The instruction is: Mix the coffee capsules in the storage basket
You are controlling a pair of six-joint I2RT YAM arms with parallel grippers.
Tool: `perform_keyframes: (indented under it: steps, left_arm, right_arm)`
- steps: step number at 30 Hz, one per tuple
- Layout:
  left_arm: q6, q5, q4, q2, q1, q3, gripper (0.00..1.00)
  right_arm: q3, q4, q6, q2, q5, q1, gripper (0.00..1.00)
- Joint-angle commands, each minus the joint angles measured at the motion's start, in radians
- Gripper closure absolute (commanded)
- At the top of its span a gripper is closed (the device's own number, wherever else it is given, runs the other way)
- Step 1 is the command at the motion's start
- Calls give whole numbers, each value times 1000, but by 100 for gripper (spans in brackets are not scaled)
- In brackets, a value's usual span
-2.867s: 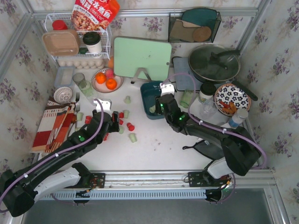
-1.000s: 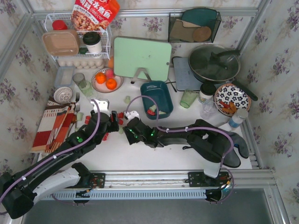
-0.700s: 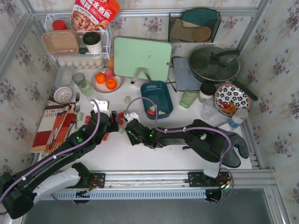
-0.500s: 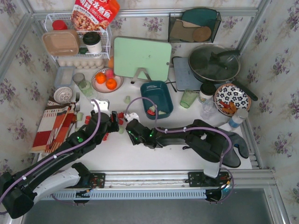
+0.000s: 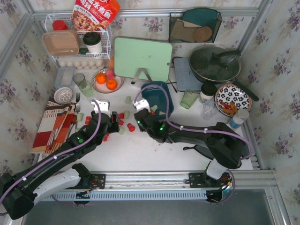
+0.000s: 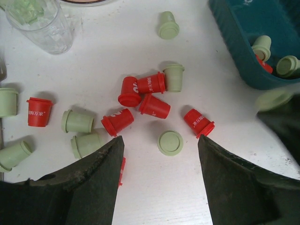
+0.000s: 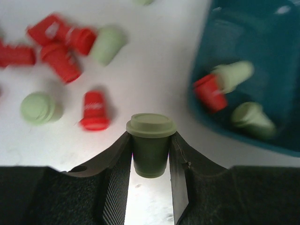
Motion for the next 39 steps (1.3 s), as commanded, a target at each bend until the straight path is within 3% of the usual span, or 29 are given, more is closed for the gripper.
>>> perform_keyframes:
  steps: [1, 11, 22, 29, 34, 39]
  left_arm:
    - [-5, -16, 0, 0, 2, -3, 32]
    - [-1, -37, 13, 32, 5, -6, 32]
    - [-10, -110, 64, 147, 35, -21, 32]
    - [-151, -123, -11, 191, 98, -17, 25]
    - [-263, -73, -157, 191, 155, -3, 26]
    - [-310, 37, -249, 199, 218, -18, 29]
  right_arm:
    - [-21, 76, -98, -73, 96, -92, 73]
    - [-63, 237, -138, -12, 12, -293, 67]
    - [-60, 221, -158, 39, -21, -319, 27]
    - [-172, 231, -177, -141, -35, -316, 27]
    - [-292, 273, -165, -286, -83, -318, 27]
    - [-339, 303, -170, -331, -96, -317, 27]
